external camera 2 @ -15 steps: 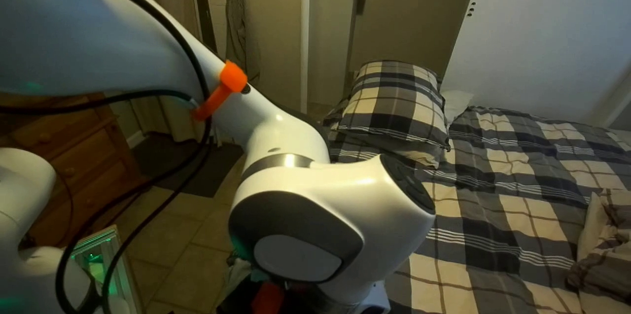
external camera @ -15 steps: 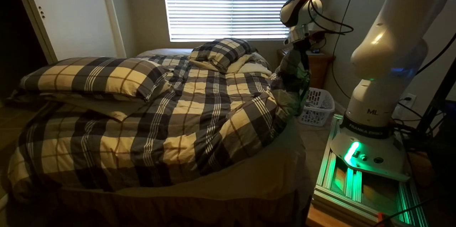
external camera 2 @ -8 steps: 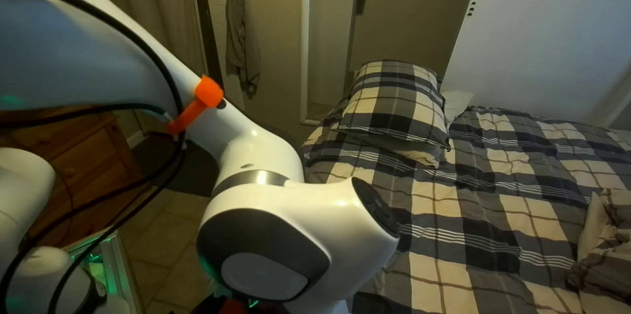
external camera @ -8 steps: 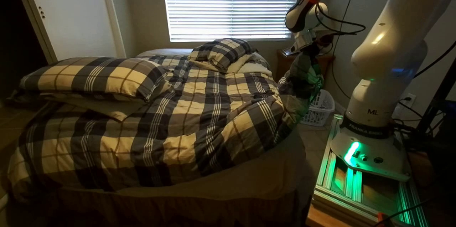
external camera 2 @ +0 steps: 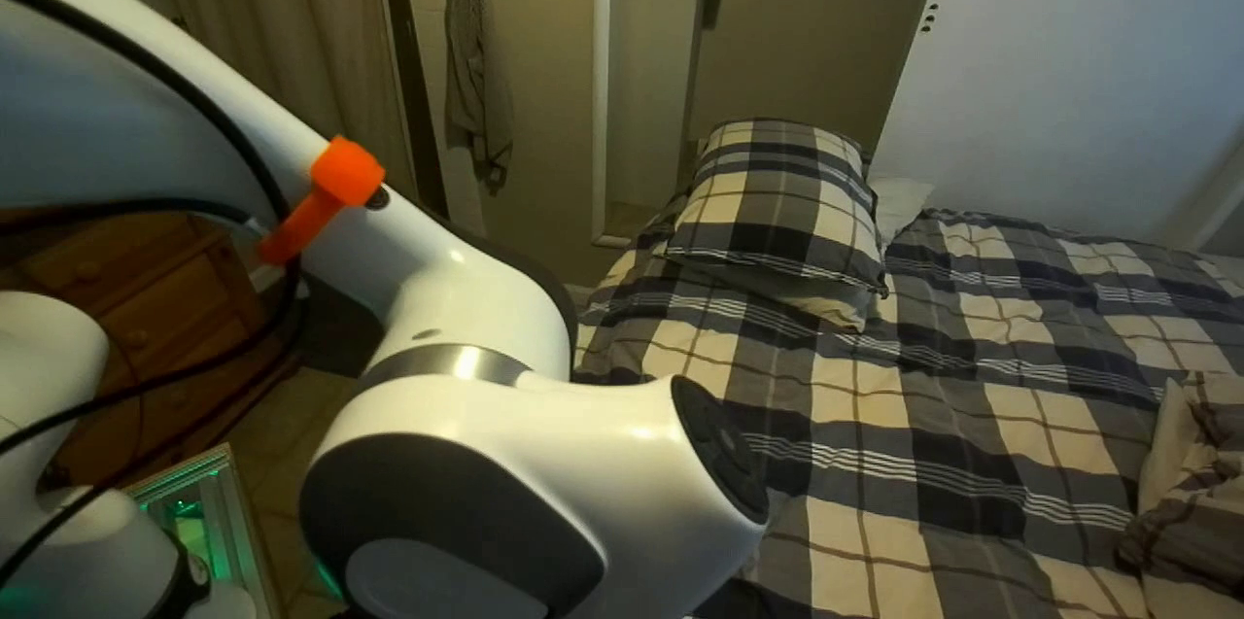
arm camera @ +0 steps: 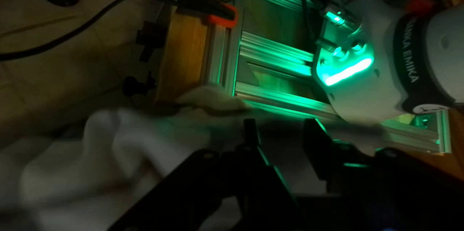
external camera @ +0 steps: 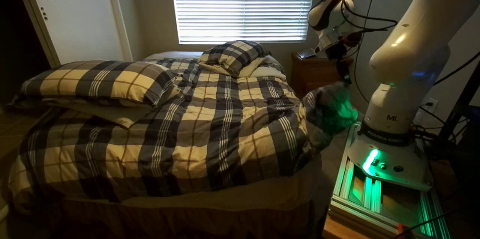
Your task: Fix the bed cover
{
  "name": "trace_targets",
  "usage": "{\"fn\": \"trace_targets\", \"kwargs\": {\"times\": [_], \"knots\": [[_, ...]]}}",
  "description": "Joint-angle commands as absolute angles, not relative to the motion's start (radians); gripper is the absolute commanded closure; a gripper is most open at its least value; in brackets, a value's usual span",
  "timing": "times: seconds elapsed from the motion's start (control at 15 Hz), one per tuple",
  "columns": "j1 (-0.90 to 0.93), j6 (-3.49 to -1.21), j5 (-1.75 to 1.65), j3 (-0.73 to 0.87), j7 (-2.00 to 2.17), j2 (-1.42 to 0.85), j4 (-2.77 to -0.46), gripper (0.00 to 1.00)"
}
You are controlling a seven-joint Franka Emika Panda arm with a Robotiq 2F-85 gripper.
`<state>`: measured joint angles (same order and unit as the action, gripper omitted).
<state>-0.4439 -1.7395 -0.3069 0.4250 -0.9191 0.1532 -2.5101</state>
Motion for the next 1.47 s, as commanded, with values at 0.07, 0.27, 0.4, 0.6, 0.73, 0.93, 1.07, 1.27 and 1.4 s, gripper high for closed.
{"fn": "trace_targets", "kwargs": {"times": [0.07, 0.27, 0.4, 0.6, 0.73, 0.93, 1.07, 1.27, 1.4], "knots": [[-0.437, -1.576, -0.316, 0.445, -0.976, 0.309, -2.514, 0.23], [-0.433, -1.59, -0.291, 0.456, -0.938, 0.359, -2.506, 0.03], [-0.425, -1.669, -0.245, 0.465, -0.904, 0.373, -2.488, 0.0], [-0.414, -1.764, -0.178, 0.469, -0.878, 0.405, -2.479, 0.0], [-0.363, -1.891, -0.065, 0.432, -0.794, 0.375, -2.485, 0.0], [-0.307, -2.074, 0.037, 0.399, -0.678, 0.369, -2.499, 0.0], [-0.28, -2.176, 0.058, 0.377, -0.603, 0.36, -2.501, 0.0], [-0.258, -2.248, 0.046, 0.352, -0.491, 0.347, -2.493, 0.0], [-0.251, -2.252, 0.042, 0.341, -0.426, 0.348, -2.488, 0.0]]}}
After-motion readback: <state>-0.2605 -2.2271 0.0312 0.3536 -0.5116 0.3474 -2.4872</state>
